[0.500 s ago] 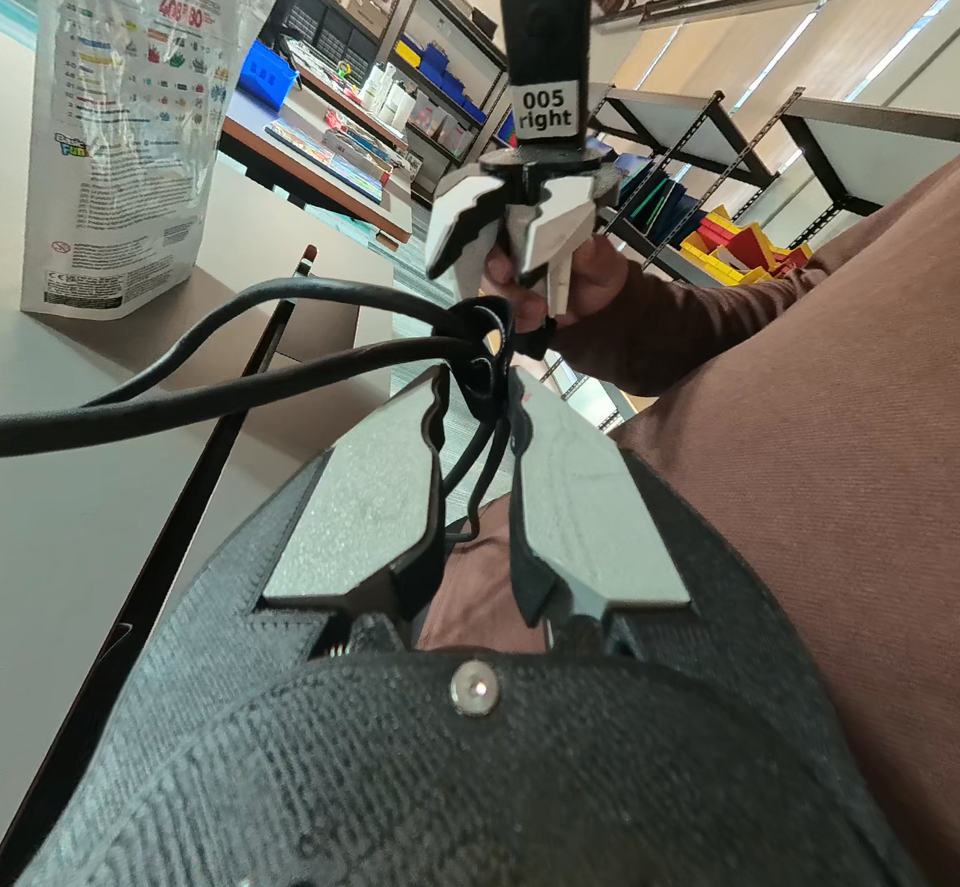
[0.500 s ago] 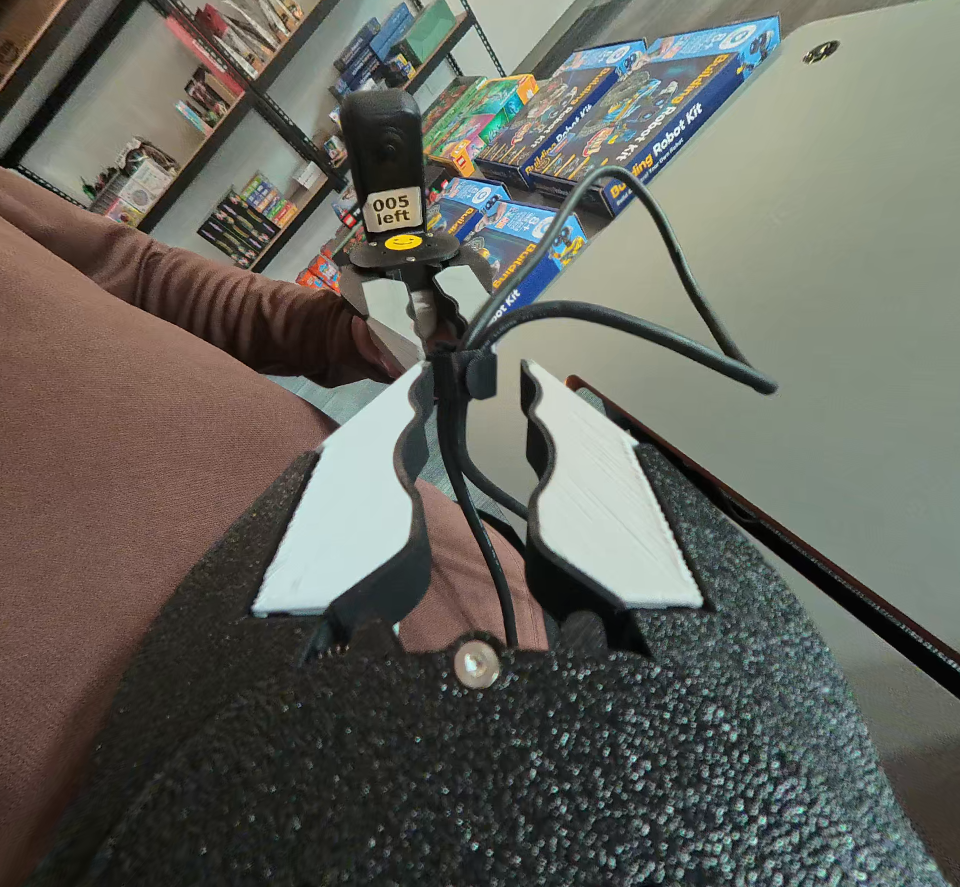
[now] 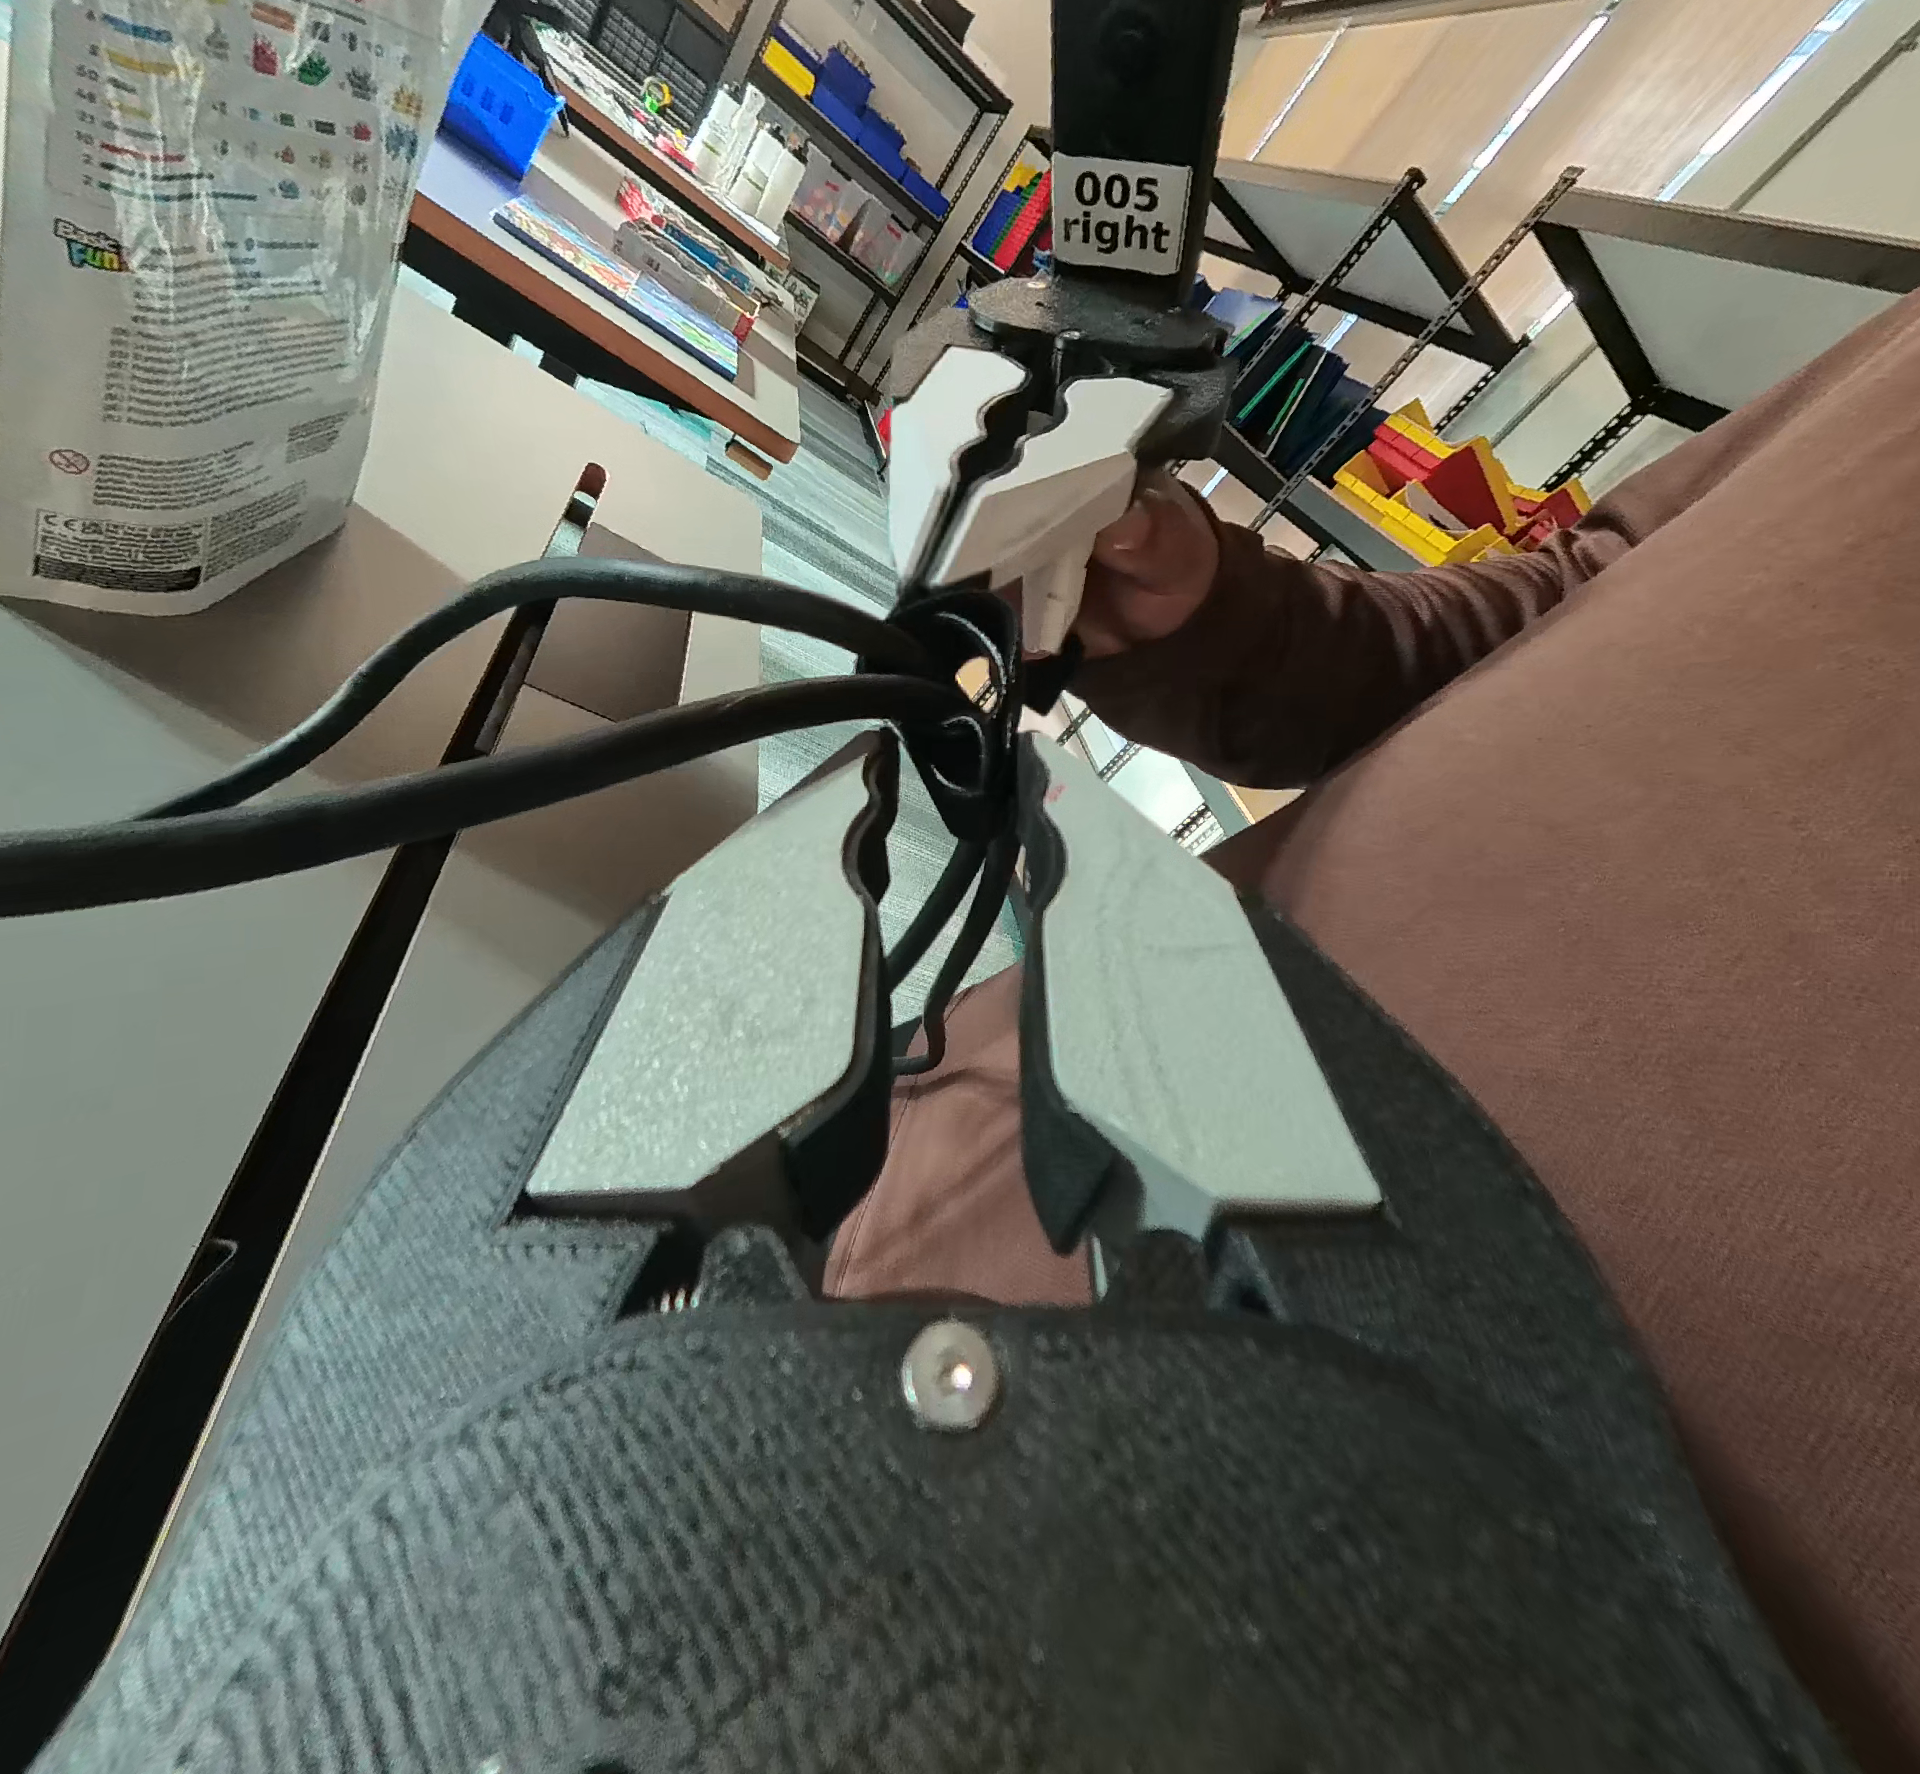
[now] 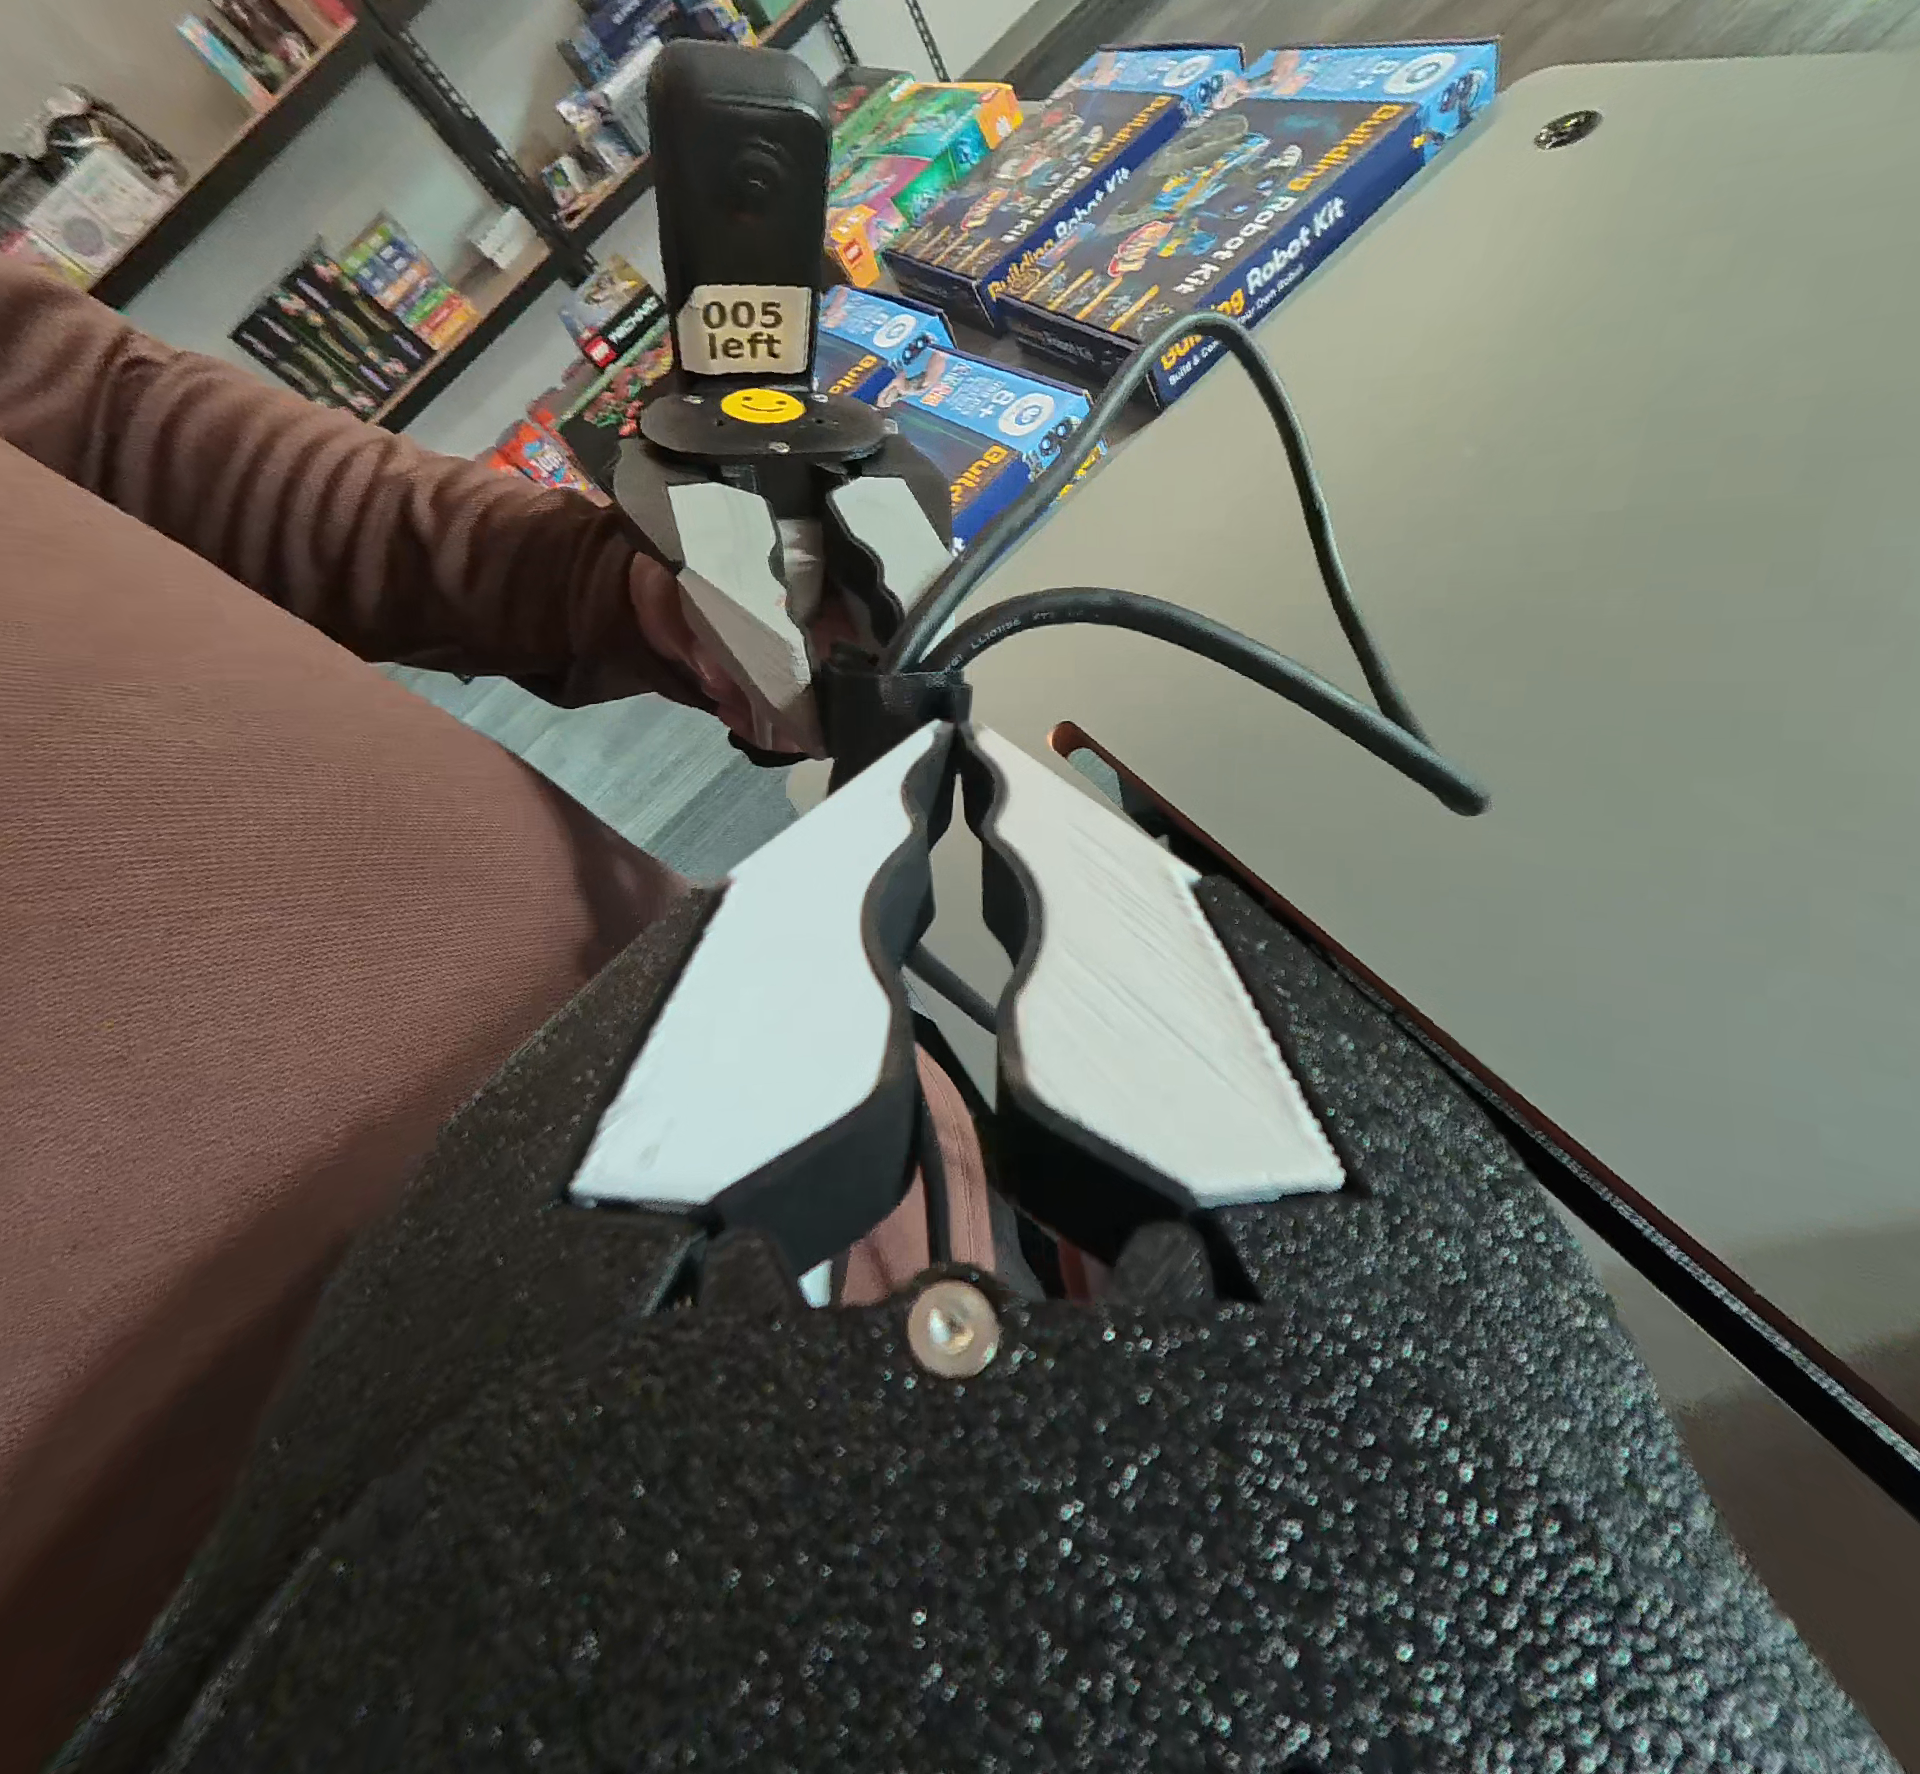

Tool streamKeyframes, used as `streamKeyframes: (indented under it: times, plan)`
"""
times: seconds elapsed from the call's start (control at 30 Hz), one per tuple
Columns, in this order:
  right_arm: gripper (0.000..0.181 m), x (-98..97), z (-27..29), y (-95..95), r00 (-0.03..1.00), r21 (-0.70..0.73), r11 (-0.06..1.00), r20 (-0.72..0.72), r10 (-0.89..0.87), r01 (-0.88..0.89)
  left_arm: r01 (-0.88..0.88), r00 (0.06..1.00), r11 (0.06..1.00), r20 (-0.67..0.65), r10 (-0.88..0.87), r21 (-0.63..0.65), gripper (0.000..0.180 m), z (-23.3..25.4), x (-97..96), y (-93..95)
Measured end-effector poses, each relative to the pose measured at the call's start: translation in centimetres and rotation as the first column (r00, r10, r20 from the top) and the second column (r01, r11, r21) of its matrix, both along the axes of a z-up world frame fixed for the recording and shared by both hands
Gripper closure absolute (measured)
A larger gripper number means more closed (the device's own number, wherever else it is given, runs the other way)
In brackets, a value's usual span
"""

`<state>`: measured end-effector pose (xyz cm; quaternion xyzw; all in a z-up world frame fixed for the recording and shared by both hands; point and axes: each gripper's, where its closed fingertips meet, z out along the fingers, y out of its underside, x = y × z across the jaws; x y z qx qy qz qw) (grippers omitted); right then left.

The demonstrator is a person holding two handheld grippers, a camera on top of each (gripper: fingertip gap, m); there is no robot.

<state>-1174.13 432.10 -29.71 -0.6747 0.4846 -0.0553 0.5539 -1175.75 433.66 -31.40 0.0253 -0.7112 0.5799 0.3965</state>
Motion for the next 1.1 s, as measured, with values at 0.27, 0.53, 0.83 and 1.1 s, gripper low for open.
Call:
streamKeyframes:
  times: [0.27, 0.53, 0.83, 1.1]
  plan:
    - [0.175, -0.1, -0.6, 0.1, 0.999, 0.005, 1.0, -0.034, 0.005, -0.005, -0.003, 1.0, 1.0, -0.007, 0.003, 0.011, 0.16, -0.2, -0.3, -0.1]
    - [0.168, 0.5, -1.4, -0.3, 0.997, -0.283, 0.956, 0.031, -0.075, 0.081, -0.005, 1.0, 0.999, 0.01, 0.005, 0.038, 0.159, -0.8, -0.3, -0.1]
    - [0.181, 1.1, -1.9, -0.7, 0.986, -0.176, 0.971, -0.023, -0.166, 0.159, -0.017, 1.0, 1.0, -0.009, 0.017, 0.009, 0.159, -0.6, 0.5, -0.2]
    - [0.181, 2.1, -1.9, -0.7, 0.977, -0.141, 0.97, -0.046, -0.208, 0.2, -0.101, 0.99, 0.994, -0.093, 0.105, 0.043, 0.16, -1.8, 2.4, -0.1]
